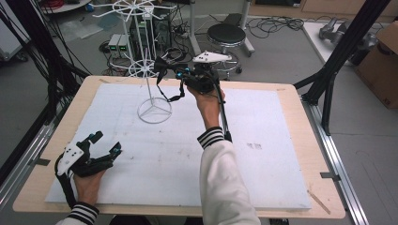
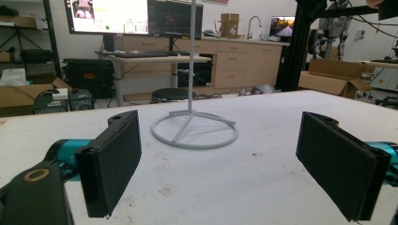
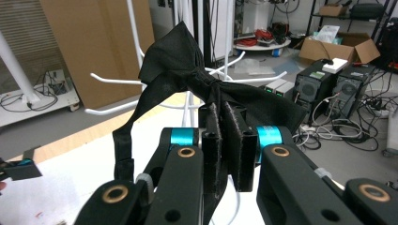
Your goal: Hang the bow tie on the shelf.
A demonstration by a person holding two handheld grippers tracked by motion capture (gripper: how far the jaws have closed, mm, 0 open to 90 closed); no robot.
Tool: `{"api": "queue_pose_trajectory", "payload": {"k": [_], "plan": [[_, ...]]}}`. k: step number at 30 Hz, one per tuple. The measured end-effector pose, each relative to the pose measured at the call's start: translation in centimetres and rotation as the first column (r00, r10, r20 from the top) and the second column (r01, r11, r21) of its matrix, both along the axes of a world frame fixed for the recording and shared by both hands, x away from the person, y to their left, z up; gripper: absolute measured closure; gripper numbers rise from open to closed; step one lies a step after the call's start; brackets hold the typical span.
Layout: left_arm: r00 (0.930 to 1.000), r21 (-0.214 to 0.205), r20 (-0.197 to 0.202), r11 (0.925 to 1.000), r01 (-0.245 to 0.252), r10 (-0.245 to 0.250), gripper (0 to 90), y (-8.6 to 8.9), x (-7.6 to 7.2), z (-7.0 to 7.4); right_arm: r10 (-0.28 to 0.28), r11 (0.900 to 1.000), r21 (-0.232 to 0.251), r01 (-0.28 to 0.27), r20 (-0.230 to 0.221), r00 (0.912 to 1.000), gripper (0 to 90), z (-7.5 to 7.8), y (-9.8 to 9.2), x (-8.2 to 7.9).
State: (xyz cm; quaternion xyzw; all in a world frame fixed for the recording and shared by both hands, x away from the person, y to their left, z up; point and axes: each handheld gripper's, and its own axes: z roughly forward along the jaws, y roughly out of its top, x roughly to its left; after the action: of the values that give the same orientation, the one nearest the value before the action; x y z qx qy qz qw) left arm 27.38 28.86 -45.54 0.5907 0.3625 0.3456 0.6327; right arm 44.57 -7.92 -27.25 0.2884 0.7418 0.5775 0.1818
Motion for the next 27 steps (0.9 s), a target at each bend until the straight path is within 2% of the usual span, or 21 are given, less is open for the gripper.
{"api": "queue_pose_trajectory", "payload": {"k": [13,27], "plan": [[1.0,0.001,-0.002,1.0,0.0,0.0,14.8,0.0,0.0,0.0,0.001,0.9999,0.011,0.0,-0.049,0.9988,84.7,-1.9,0.8,2.3],[1.0,0.002,-0.004,1.0,0.001,-0.001,14.8,0.0,0.0,0.0,0.002,1.0,0.004,-0.002,-0.084,0.9964,84.4,-2.9,1.3,2.9]]}}
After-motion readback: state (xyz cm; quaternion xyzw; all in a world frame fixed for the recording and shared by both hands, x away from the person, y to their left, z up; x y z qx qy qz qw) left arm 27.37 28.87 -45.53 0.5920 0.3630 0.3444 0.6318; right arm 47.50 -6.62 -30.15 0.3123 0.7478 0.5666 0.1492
